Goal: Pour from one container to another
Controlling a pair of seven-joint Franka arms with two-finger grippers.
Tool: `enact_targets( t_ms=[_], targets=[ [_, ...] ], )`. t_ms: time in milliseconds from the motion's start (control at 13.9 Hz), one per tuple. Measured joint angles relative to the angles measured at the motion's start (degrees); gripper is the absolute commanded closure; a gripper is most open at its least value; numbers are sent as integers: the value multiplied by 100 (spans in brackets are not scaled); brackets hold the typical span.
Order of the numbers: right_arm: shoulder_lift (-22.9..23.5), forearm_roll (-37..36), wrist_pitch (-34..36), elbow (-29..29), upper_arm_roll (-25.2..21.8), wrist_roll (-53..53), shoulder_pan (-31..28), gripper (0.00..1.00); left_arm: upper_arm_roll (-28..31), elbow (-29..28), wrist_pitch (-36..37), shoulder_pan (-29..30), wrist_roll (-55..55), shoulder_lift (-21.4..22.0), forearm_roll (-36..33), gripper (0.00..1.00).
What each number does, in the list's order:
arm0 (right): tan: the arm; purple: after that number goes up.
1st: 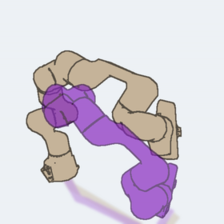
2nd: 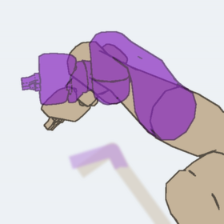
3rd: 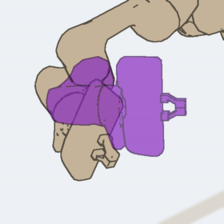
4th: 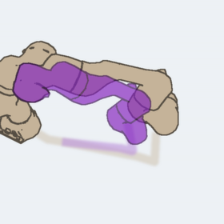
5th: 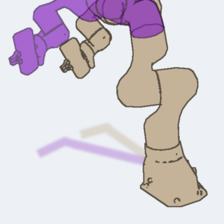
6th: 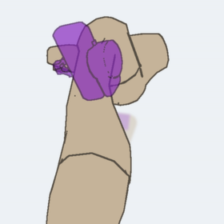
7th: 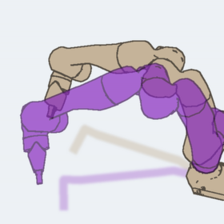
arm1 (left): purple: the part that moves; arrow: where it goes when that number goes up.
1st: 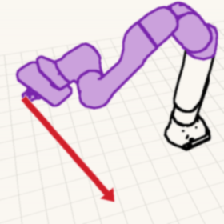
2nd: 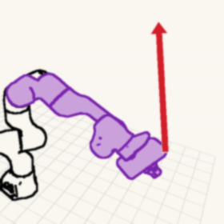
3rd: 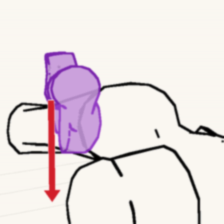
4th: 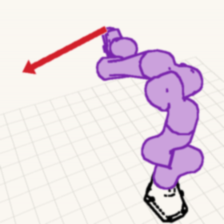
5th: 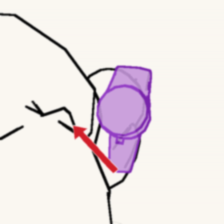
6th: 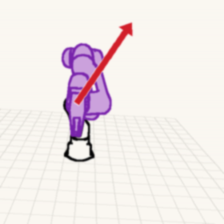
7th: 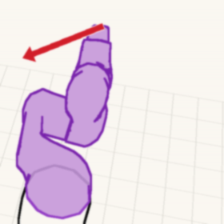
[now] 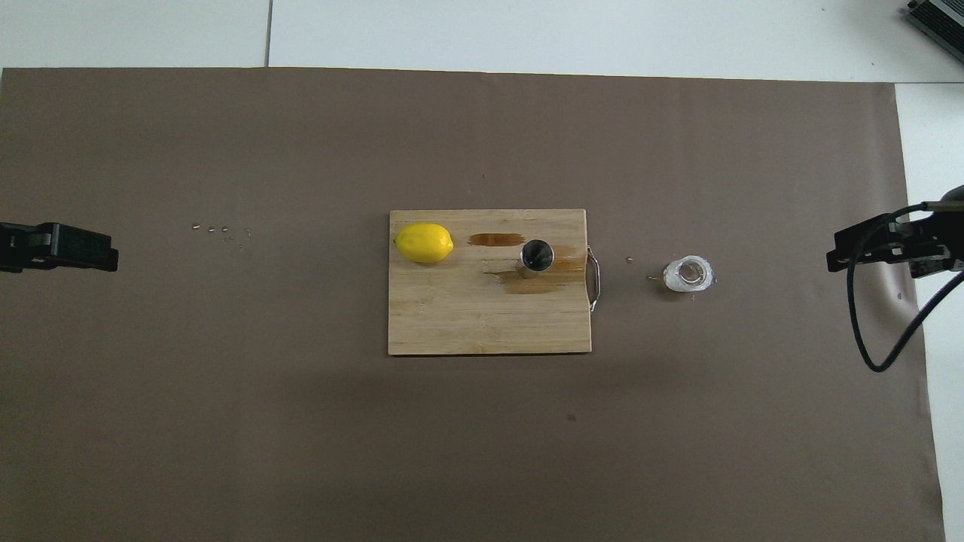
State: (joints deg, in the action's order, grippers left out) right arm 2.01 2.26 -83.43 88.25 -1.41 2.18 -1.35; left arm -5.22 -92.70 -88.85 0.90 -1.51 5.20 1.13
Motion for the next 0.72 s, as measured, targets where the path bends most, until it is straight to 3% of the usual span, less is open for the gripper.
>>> enact_targets(
  t_ms=[720],
  targets=[
    [0, 0, 0, 0, 0, 0, 0, 0, 8, -66, 100, 0, 29, 34, -45, 0]
  ],
)
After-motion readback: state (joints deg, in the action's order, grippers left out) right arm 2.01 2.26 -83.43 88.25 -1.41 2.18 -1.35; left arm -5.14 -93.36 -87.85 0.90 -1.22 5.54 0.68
